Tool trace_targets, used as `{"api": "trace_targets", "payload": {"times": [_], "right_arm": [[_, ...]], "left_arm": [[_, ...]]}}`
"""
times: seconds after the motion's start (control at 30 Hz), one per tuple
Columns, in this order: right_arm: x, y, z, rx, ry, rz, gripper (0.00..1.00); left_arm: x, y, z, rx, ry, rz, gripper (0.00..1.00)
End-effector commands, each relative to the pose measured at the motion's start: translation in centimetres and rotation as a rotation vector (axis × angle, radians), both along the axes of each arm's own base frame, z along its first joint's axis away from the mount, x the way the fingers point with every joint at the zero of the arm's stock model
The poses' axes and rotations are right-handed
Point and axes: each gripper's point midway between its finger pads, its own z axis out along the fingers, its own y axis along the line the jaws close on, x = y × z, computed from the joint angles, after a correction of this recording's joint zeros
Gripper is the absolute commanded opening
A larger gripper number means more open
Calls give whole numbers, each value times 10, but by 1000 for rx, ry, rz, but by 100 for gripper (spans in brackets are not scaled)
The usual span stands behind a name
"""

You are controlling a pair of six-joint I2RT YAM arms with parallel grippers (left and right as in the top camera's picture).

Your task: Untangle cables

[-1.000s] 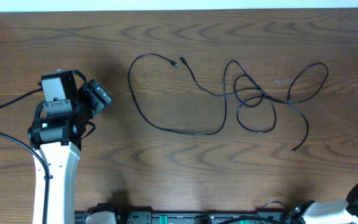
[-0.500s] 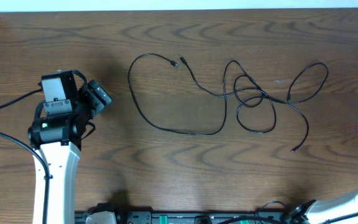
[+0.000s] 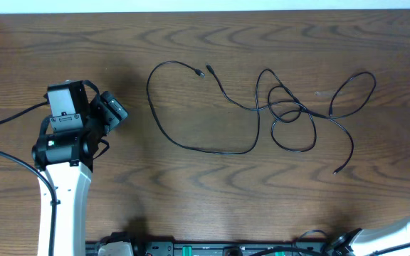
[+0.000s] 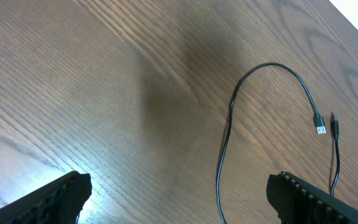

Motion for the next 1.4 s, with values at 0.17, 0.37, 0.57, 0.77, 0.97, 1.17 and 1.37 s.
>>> {"api": "trace_targets", "payload": {"times": [0.17, 0.37, 0.57, 0.77, 0.97, 1.17, 1.37], "right_arm": [[48, 18, 59, -1, -207, 145, 68], [111, 91, 101, 148, -440, 436, 68], [125, 200, 91, 341, -398, 752, 67], [109, 295, 62, 338, -159, 1091, 73], [102, 358, 33, 214, 57, 1259, 73], [95, 424, 3, 151, 135, 1419, 65], [86, 471, -32, 114, 141, 1499, 62]], "left_arm": [[1, 2, 2, -6, -2, 17, 96], [1, 2, 2, -5, -2, 16, 96], [-1, 2, 0, 3, 8, 2, 96], [-3, -18, -5, -17, 30, -153, 96], [-3, -39, -9, -59, 39, -229, 96], [-3, -52, -12, -59, 51, -271, 96], [-3, -52, -13, -58, 56, -273, 96]]}}
